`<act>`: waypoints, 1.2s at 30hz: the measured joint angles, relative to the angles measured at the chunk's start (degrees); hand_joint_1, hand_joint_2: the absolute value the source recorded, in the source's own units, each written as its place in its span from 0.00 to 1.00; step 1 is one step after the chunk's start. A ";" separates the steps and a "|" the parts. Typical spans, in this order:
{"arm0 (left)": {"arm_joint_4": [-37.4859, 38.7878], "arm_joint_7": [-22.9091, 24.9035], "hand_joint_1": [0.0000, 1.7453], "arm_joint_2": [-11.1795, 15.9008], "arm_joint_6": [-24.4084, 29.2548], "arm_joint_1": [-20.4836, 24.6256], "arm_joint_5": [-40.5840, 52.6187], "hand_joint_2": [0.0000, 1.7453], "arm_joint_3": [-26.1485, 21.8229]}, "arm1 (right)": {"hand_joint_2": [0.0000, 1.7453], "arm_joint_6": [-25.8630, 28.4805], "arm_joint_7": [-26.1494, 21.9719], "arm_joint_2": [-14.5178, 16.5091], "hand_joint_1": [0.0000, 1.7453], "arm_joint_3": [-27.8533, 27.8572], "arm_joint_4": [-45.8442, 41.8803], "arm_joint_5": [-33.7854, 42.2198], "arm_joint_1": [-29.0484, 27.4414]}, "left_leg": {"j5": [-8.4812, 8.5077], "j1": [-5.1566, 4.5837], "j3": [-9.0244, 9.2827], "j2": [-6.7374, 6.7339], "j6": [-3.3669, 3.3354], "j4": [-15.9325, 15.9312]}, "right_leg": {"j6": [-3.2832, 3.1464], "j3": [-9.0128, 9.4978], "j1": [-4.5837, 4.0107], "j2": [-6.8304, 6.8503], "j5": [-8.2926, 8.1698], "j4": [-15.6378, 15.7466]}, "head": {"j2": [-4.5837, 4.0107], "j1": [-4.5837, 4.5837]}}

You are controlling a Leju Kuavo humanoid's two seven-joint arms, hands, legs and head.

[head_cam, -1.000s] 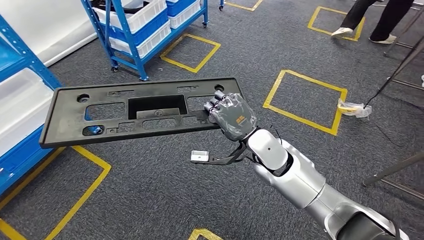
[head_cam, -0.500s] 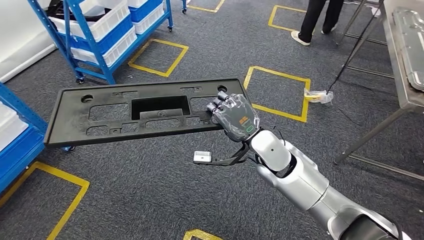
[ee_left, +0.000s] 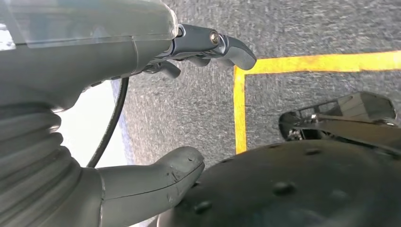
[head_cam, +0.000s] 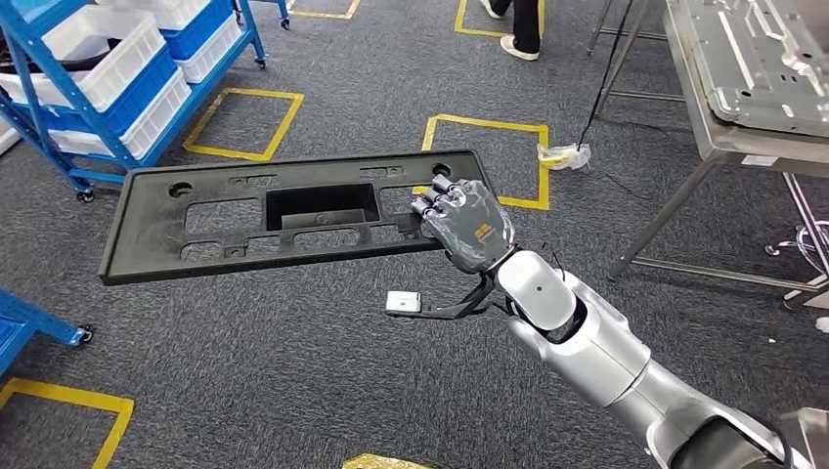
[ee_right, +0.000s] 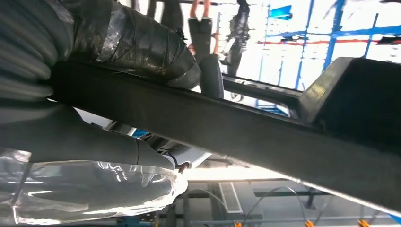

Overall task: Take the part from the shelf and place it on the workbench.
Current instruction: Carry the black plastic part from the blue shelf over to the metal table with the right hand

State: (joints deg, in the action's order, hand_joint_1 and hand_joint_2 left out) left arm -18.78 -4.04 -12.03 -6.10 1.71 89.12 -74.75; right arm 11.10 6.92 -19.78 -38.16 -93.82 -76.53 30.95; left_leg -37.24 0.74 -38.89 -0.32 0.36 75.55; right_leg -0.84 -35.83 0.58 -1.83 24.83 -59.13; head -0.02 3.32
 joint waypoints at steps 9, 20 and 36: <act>-0.02 0.25 0.00 0.13 -0.01 0.17 0.01 1.00 0.08 | 1.00 -0.15 -0.09 -0.10 1.00 0.04 -0.03 0.07 -0.12 | 9.69 -0.09 6.16 3.49 -1.98 -16.45 | 1.74 -0.61 0.22 -5.94 -0.25 -0.38 | 0.00 0.01; -1.35 3.02 0.00 -0.01 -1.65 -0.92 0.02 1.00 0.13 | 1.00 0.63 -0.85 -0.22 1.00 0.30 2.04 1.05 -2.21 | 9.33 -0.40 7.27 -4.02 -2.46 -17.44 | 2.94 -1.70 0.46 4.65 0.70 -3.31 | 0.00 0.05; -3.45 3.30 0.00 -0.55 -2.74 -1.29 0.01 1.00 0.15 | 1.00 1.03 -0.95 0.78 1.00 0.55 2.84 1.05 -1.93 | 9.31 0.08 4.90 3.56 -1.03 -13.91 | 0.44 0.08 -0.02 -4.06 0.20 -0.51 | 0.00 0.02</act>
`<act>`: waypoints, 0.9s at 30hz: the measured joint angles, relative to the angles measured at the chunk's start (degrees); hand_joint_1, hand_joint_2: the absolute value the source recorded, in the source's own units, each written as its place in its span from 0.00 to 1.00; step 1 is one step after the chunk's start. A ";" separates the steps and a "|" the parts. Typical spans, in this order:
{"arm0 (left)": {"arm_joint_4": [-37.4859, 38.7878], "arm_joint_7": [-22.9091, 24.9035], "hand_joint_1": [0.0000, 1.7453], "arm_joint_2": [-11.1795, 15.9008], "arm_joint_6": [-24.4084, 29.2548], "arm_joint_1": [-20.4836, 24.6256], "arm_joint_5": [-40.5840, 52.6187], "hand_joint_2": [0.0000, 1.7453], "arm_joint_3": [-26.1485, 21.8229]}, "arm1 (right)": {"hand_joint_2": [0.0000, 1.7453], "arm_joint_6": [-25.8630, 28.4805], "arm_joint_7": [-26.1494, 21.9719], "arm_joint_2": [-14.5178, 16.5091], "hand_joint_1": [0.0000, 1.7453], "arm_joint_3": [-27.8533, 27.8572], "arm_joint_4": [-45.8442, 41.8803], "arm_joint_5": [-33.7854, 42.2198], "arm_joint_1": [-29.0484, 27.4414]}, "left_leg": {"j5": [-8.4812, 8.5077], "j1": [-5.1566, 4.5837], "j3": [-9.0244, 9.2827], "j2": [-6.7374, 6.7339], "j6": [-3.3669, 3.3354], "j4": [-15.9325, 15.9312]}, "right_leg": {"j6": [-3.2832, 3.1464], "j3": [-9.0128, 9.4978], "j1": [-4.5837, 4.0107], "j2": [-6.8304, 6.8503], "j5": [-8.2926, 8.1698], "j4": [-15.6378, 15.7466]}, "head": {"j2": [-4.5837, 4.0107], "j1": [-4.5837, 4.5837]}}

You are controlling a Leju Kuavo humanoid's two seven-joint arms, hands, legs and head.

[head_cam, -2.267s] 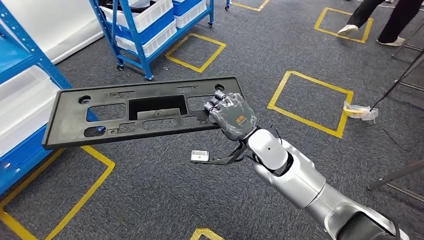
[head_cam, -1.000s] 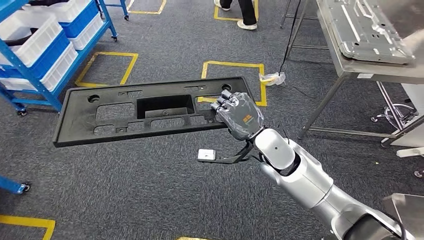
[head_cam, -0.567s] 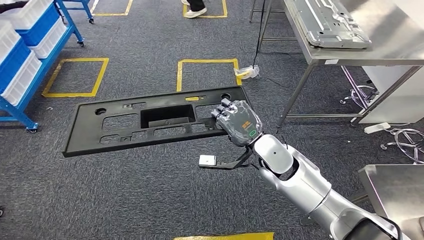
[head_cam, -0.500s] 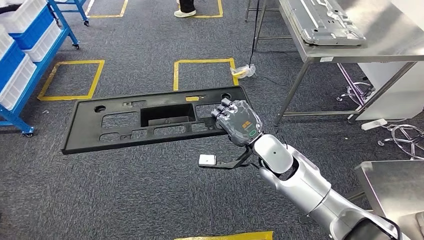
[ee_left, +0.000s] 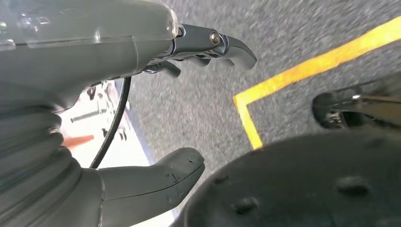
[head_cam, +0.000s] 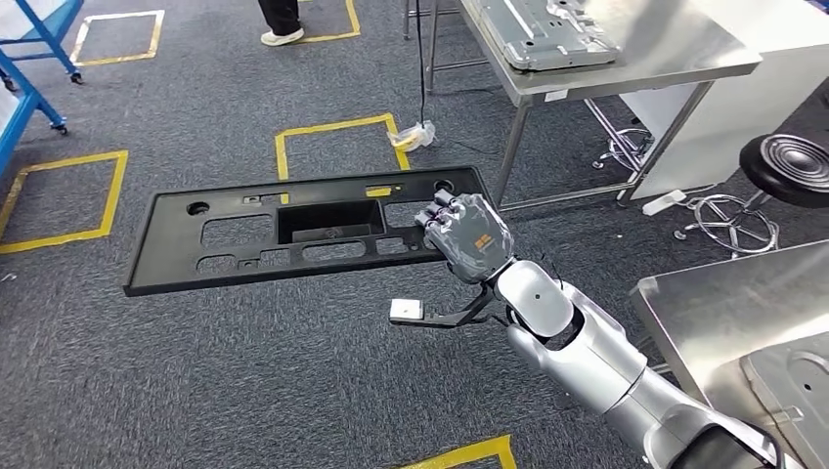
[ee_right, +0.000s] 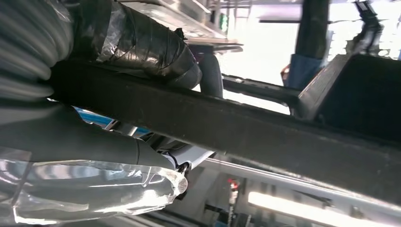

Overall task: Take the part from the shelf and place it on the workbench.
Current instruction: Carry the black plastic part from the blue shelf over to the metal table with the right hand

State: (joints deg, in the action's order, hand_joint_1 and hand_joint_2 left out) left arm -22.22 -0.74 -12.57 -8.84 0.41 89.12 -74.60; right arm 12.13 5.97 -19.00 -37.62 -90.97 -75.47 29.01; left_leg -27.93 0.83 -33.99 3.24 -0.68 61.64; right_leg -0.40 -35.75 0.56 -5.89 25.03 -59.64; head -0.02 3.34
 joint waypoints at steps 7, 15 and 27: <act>-1.05 0.09 0.00 -0.26 -0.67 0.10 0.01 1.00 -0.02 | 1.00 -0.02 0.02 0.02 1.00 0.05 0.25 0.00 0.25 | 1.45 -0.05 1.70 -2.69 -2.01 -3.82 | 1.95 -2.94 0.11 2.52 2.84 -4.82 | 0.00 0.13; -1.40 0.09 0.00 -0.56 -1.46 0.06 0.01 1.00 -0.02 | 1.00 -1.28 0.31 -0.26 1.00 0.38 0.77 0.06 2.12 | 0.50 -0.52 2.04 -8.12 -1.38 -3.39 | 2.12 -0.99 0.08 8.89 0.76 -2.65 | 0.00 0.17; -1.51 0.07 0.00 -0.60 -1.68 0.03 0.01 1.00 -0.29 | 1.00 -2.67 -0.46 -7.03 1.00 6.13 0.34 2.01 6.55 | -6.29 -0.20 -6.05 -3.54 0.10 13.72 | -0.69 0.75 -0.38 3.02 0.29 0.58 | 0.00 0.11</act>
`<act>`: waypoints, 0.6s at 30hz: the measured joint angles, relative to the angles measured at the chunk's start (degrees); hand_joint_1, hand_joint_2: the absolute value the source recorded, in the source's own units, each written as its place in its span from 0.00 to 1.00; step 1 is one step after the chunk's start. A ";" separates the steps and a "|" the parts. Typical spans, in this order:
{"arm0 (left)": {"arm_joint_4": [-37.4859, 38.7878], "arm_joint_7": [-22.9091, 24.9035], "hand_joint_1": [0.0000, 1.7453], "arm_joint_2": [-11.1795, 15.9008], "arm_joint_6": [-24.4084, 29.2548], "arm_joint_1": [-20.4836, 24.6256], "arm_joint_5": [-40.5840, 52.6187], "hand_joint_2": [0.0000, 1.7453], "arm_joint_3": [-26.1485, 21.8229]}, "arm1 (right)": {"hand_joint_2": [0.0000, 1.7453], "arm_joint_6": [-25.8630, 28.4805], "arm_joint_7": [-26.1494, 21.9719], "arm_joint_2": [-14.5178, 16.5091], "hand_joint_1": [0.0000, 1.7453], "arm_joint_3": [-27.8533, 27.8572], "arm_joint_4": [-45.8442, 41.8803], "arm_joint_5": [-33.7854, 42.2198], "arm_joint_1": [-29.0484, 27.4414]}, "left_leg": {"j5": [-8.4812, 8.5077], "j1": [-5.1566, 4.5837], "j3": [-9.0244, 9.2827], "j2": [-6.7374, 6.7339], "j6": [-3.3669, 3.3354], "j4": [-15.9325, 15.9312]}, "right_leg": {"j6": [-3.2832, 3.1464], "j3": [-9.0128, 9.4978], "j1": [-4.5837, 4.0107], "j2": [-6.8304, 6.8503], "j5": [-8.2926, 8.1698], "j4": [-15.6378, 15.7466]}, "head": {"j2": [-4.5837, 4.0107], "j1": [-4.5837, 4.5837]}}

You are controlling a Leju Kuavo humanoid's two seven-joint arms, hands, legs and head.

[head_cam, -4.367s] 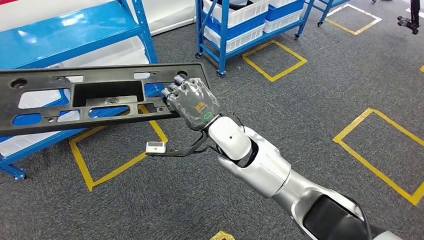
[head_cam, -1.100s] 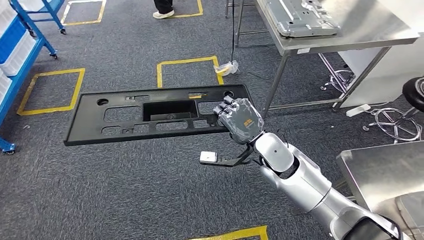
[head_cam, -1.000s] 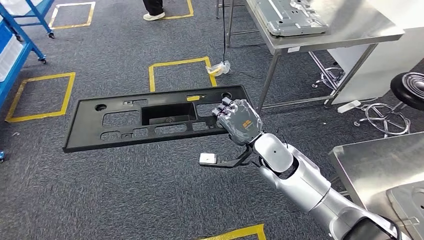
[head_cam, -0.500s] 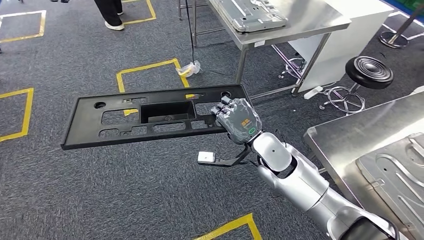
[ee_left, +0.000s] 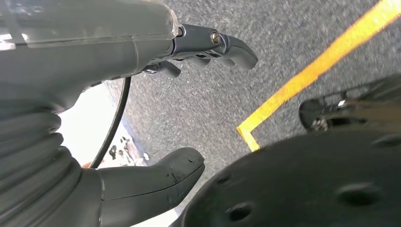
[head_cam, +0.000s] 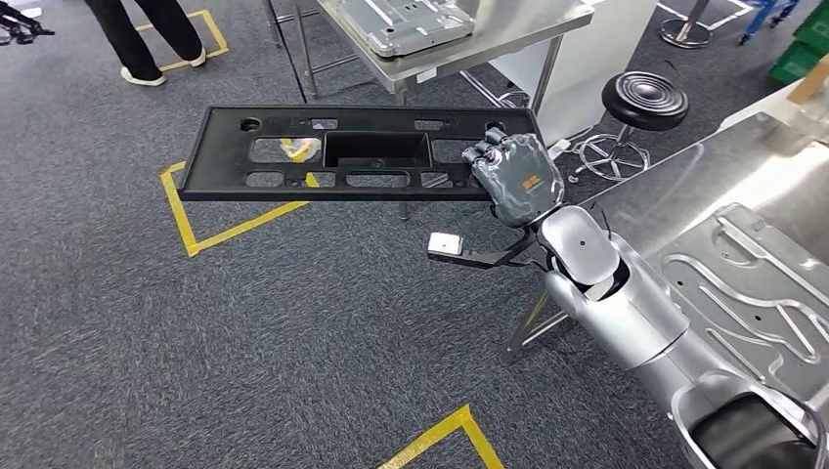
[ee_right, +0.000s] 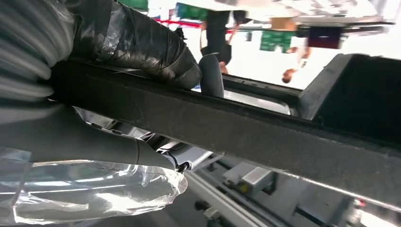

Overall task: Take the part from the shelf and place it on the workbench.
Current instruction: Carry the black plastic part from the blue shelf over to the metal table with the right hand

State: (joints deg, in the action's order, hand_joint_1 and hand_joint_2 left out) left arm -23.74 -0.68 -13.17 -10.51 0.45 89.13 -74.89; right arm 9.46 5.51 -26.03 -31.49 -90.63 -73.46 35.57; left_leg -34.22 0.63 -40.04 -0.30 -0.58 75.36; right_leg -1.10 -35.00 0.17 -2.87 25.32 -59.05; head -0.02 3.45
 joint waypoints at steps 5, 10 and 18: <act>-0.74 -0.05 0.00 -0.07 -0.85 -0.25 0.00 1.00 -0.25 | 1.00 0.20 -0.27 -3.38 1.00 2.55 -0.47 0.29 -0.74 | 7.90 0.02 5.82 5.44 -1.11 -15.33 | 0.96 -0.41 0.46 -3.65 0.08 -0.33 | 0.00 -0.01; -2.14 -0.37 0.00 -0.70 -1.52 -0.35 0.00 1.00 -0.56 | 1.00 0.45 -0.94 -8.19 1.00 5.60 -1.42 0.91 -3.05 | 8.66 0.04 7.01 2.57 -2.24 -17.73 | 2.72 -2.13 0.64 -1.43 1.71 -2.78 | 0.00 0.15; -3.30 -0.52 0.00 -1.45 -1.91 -0.45 0.00 1.00 -1.03 | 1.00 0.63 -1.22 -10.82 1.00 8.79 -1.68 1.31 -4.84 | 7.41 -0.09 7.89 -3.61 -1.82 -17.43 | 4.14 -2.52 1.45 5.08 0.38 -3.82 | 0.00 0.25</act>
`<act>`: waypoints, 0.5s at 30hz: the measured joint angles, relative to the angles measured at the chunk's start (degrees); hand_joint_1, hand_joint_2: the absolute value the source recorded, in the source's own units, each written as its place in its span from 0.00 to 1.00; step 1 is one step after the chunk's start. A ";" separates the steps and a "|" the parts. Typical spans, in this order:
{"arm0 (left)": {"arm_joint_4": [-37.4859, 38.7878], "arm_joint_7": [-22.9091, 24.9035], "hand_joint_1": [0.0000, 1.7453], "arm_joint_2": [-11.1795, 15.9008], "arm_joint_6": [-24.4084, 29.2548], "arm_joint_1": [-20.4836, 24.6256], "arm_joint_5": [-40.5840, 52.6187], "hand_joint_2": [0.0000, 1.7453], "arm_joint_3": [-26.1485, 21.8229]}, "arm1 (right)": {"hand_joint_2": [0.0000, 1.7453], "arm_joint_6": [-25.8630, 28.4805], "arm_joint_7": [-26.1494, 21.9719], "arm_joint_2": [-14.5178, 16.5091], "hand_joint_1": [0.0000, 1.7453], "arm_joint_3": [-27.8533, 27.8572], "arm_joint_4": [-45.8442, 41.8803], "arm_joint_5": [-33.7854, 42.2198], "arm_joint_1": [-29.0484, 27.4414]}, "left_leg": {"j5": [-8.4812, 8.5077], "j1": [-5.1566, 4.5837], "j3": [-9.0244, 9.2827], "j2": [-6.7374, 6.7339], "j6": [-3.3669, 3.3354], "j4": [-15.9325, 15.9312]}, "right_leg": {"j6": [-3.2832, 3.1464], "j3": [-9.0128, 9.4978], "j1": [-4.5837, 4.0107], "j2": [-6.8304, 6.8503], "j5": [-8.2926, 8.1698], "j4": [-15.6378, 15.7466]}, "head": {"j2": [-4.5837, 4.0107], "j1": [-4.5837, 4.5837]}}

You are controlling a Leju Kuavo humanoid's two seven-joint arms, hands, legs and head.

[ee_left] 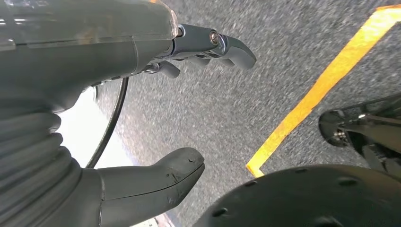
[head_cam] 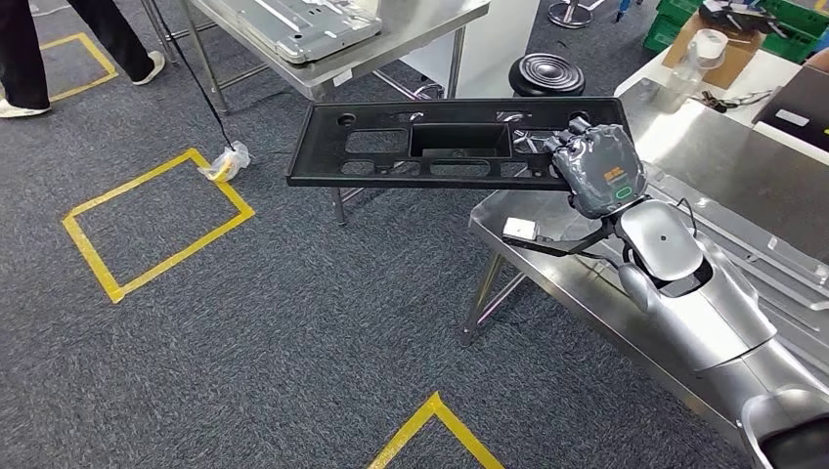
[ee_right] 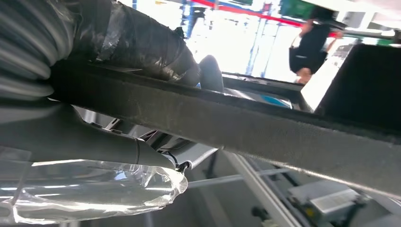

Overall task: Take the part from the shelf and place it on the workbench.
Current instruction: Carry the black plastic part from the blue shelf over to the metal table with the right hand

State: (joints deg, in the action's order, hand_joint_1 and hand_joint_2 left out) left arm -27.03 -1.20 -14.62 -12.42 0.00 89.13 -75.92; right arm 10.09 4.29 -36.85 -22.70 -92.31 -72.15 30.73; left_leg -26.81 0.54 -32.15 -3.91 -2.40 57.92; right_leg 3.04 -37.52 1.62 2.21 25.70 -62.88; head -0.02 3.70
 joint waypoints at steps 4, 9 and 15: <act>-0.75 -0.15 0.00 -0.28 -0.16 0.18 0.00 1.00 -0.11 | 1.00 -0.06 -0.02 -0.71 1.00 1.48 -0.38 0.02 -0.58 | -0.94 -0.43 0.67 -2.01 1.31 0.32 | -1.27 1.85 -0.55 0.16 -0.77 3.94 | 0.00 -0.07; -1.21 -0.17 0.00 -0.45 -0.37 0.28 0.00 1.00 -0.33 | 1.00 -0.09 -0.07 -1.33 1.00 2.37 -0.89 -0.02 -1.79 | -6.97 0.10 -3.29 2.80 2.21 10.22 | -3.02 2.36 -0.32 -2.47 -0.82 4.34 | 0.00 -0.06; -2.06 -0.17 0.00 -0.79 -1.16 0.03 0.00 1.00 -0.91 | 1.00 -0.39 0.02 -1.30 1.00 2.60 -0.93 -0.25 -3.99 | -1.83 -0.04 -3.92 5.80 0.80 7.53 | -3.28 2.53 -0.98 -6.79 -0.60 4.05 | 0.00 -0.05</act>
State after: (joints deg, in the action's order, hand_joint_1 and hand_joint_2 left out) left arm -29.10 -1.38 -15.41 -13.58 0.03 89.13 -76.83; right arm 9.70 4.32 -38.15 -20.10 -93.24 -72.40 26.74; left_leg -28.64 0.50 -36.07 1.89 -1.60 65.45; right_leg -0.24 -34.99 0.64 -4.58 25.11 -58.82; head -0.02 3.65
